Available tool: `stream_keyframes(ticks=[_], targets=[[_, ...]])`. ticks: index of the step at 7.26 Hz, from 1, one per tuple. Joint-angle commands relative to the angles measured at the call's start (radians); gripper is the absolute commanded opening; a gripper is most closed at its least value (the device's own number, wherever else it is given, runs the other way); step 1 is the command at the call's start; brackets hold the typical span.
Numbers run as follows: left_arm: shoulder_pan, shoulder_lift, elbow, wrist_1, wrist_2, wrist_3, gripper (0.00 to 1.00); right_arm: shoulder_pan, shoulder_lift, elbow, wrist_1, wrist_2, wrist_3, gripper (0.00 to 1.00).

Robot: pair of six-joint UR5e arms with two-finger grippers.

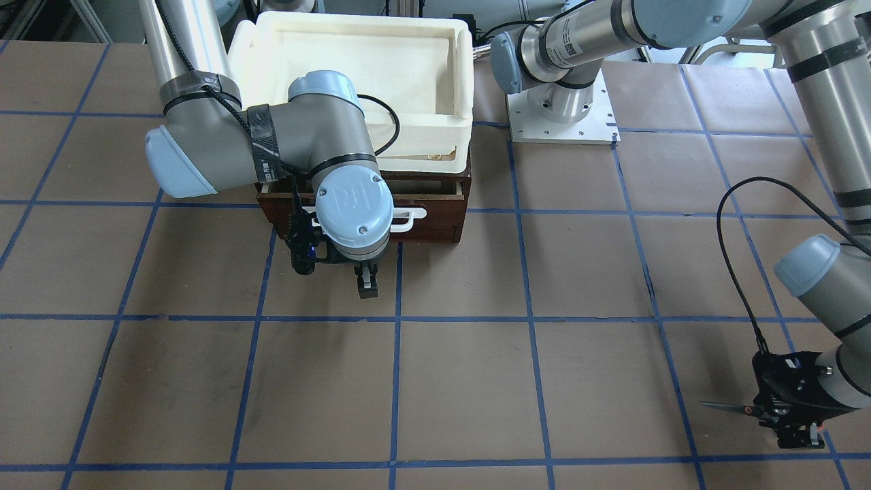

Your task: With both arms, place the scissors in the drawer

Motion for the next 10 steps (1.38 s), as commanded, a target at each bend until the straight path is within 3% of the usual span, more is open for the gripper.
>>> stream_keyframes(ticks=[1, 6, 10], targets=[[-0.031, 0.062, -0.048, 0.000, -0.017, -0.003, 0.00, -0.006, 0.001, -0.017, -0.012, -0.002, -0.027, 1.00], [-0.067, 0.147, -0.094, -0.043, -0.042, -0.020, 0.00, -0.012, 0.022, -0.052, -0.039, 0.000, -0.067, 1.00], [-0.161, 0.278, -0.178, -0.112, -0.031, -0.199, 0.00, -0.022, 0.060, -0.106, -0.038, 0.000, -0.075, 1.00]])
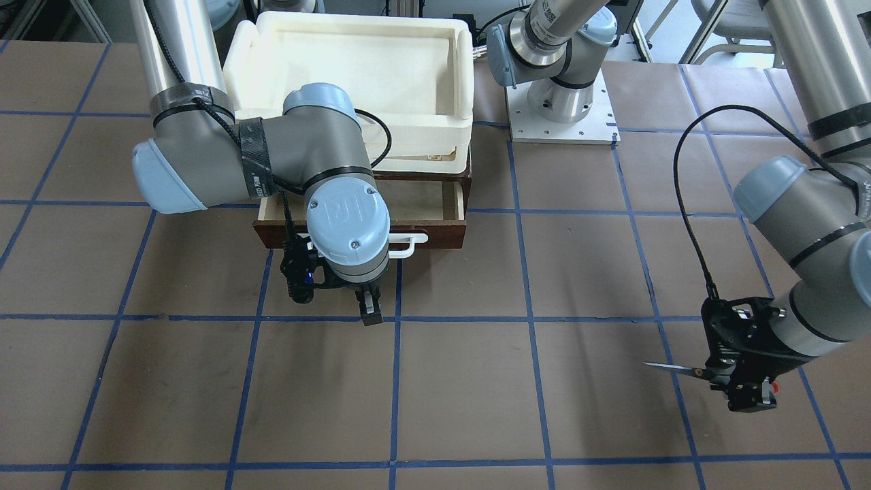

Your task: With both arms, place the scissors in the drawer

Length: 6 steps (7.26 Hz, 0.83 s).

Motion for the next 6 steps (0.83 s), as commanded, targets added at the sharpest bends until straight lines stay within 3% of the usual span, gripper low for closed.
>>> stream_keyframes(ticks=[1, 6], targets=[[-0.060, 0.082, -0.057, -0.034, 0.008, -0.098, 0.00, -0.012, 0.019, -0.021, -0.001, 0.000, -0.003, 1.00], [-0.136, 0.161, -0.066, -0.097, 0.008, -0.182, 0.00, -0.035, 0.050, -0.068, -0.002, -0.002, -0.026, 1.00]])
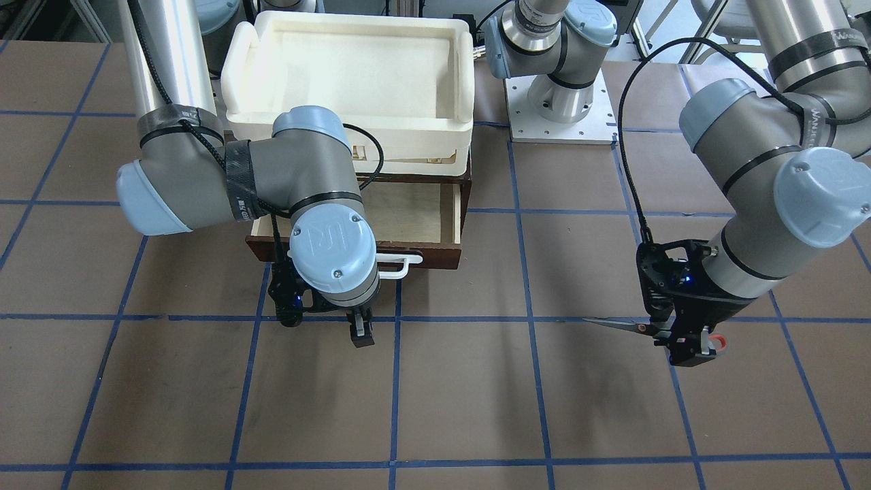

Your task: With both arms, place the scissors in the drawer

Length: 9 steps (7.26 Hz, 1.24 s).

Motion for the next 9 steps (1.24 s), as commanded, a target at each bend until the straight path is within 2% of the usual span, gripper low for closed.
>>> stream_keyframes(ticks=[1, 2, 3, 6, 9], targets=[[-0.036, 0.018, -0.001, -0.006, 0.031, -0.102, 0.00, -0.013, 0.004, -0.009, 0.000, -0.001, -0.018, 1.00], [-0.071, 0.028, -0.001, 0.000, 0.090, -0.105, 0.00, -0.013, 0.004, -0.011, 0.000, -0.001, -0.028, 1.00], [-0.077, 0.028, -0.001, 0.000, 0.097, -0.102, 0.00, -0.013, 0.006, -0.017, -0.001, -0.001, -0.042, 1.00], [-0.079, 0.031, -0.002, -0.011, 0.083, -0.099, 0.00, -0.013, 0.041, -0.060, 0.002, -0.007, -0.054, 1.00], [-0.080, 0.044, -0.007, -0.077, 0.009, -0.119, 0.00, -0.016, 0.042, -0.070, 0.000, -0.009, -0.070, 1.00]])
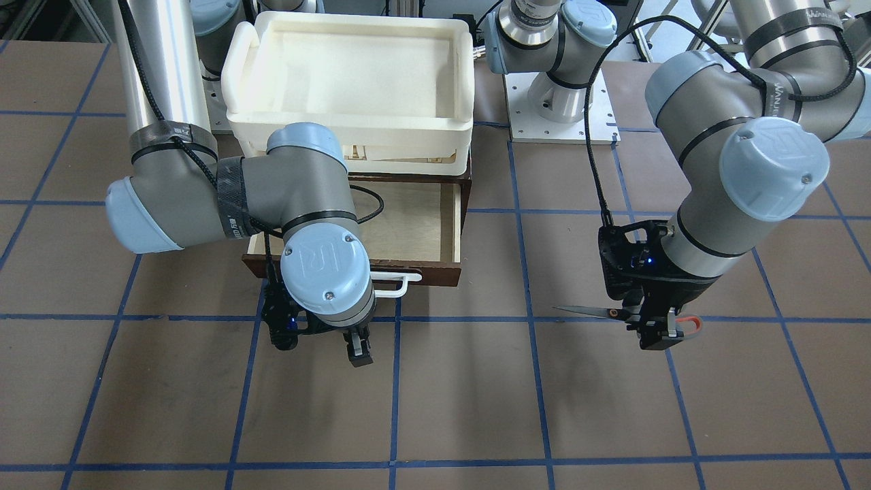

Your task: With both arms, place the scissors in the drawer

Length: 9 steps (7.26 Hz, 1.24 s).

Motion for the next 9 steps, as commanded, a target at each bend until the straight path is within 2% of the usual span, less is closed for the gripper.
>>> stream_keyframes(ticks=[1, 2, 6, 7, 9], targets=[[-0.004, 0.014, -0.004, -0.056, -0.026, -0.010, 0.00, -0.007, 0.000, -0.004, 0.000, -0.022, -0.021, 1.00], [-0.004, 0.015, -0.010, -0.080, -0.058, -0.019, 0.00, -0.010, 0.001, -0.004, 0.000, -0.023, -0.024, 1.00], [-0.031, 0.043, -0.046, -0.082, -0.082, -0.116, 0.00, -0.010, 0.029, -0.053, 0.002, -0.018, -0.032, 1.00], [-0.073, 0.051, -0.044, -0.080, -0.070, -0.156, 0.00, -0.010, 0.032, -0.058, 0.002, -0.018, -0.044, 1.00], [-0.079, 0.057, -0.046, -0.083, -0.069, -0.167, 0.00, -0.010, 0.041, -0.061, 0.000, -0.018, -0.056, 1.00]])
